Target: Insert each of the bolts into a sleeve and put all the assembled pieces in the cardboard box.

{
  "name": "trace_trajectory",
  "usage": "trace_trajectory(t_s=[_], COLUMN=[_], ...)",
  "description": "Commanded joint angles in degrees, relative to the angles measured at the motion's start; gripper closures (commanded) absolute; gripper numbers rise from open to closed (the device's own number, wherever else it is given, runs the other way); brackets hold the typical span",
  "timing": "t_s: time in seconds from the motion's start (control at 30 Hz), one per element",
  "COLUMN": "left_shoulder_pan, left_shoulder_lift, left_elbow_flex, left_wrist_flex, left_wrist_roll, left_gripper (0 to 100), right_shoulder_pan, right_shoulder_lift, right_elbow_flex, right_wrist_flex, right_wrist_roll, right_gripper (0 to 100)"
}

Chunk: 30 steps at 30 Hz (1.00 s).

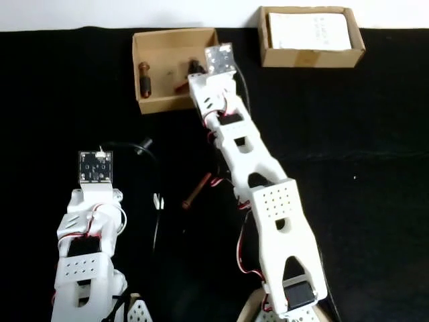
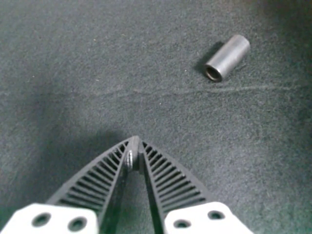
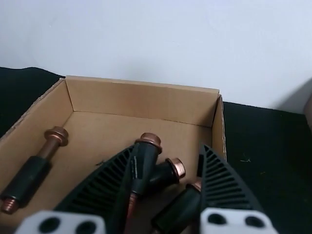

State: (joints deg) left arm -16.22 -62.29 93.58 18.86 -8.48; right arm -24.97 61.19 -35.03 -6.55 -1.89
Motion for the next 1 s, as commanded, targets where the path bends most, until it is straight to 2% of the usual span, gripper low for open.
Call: trace_trajectory(t_s=[0.0, 0.17, 0.27, 0.33, 0.47, 0.57, 0.63, 0.77, 0.87, 0.97], left_shoulder_pan=[-0.3, -2.5, -6.7, -9.7, -12.6, -16.1, -17.7, -17.8, -17.7, -17.7], left_shoulder_lift=[-0.6, -0.5, -0.5, -0.4, -0.4, -0.4, -0.4, -0.3, 0.2, 6.7], left_elbow_flex=[-0.6, -1.8, -5.5, -7.8, -8.5, -8.7, -8.7, -8.8, -9.3, -12.7], left_wrist_flex=[-0.9, -0.4, 5.9, 10.7, 12.4, 12.5, 12.5, 12.6, 12.7, 12.7], left_wrist_roll=[0.0, 0.2, 6.8, 10.7, 14.8, 17.1, 18.0, 18.1, 18.1, 18.1], left_gripper=[99, 99, 97, 92, 91, 91, 91, 91, 90, 90], right_shoulder_pan=[-0.3, -0.8, -2.8, -4.9, -9.5, -12.6, -14.5, -17.7, -19.9, -21.5], right_shoulder_lift=[-2.5, -10.5, -16.9, -20.4, -23.8, -23.9, -23.9, -23.8, -23.5, -22.0], right_elbow_flex=[-4.6, -8.0, -8.8, -8.8, -8.7, -8.7, -8.6, -8.5, -8.3, -8.9], right_wrist_flex=[2.9, 20.4, 34.9, 44.1, 57.0, 59.7, 59.8, 59.9, 61.8, 66.2], right_wrist_roll=[0.6, 0.3, 0.3, 0.3, 0.3, -0.7, -6.2, -15.7, -18.5, -20.9], right_gripper=[82.7, 82.8, 82.8, 82.8, 82.8, 82.8, 82.8, 82.8, 82.8, 82.8])
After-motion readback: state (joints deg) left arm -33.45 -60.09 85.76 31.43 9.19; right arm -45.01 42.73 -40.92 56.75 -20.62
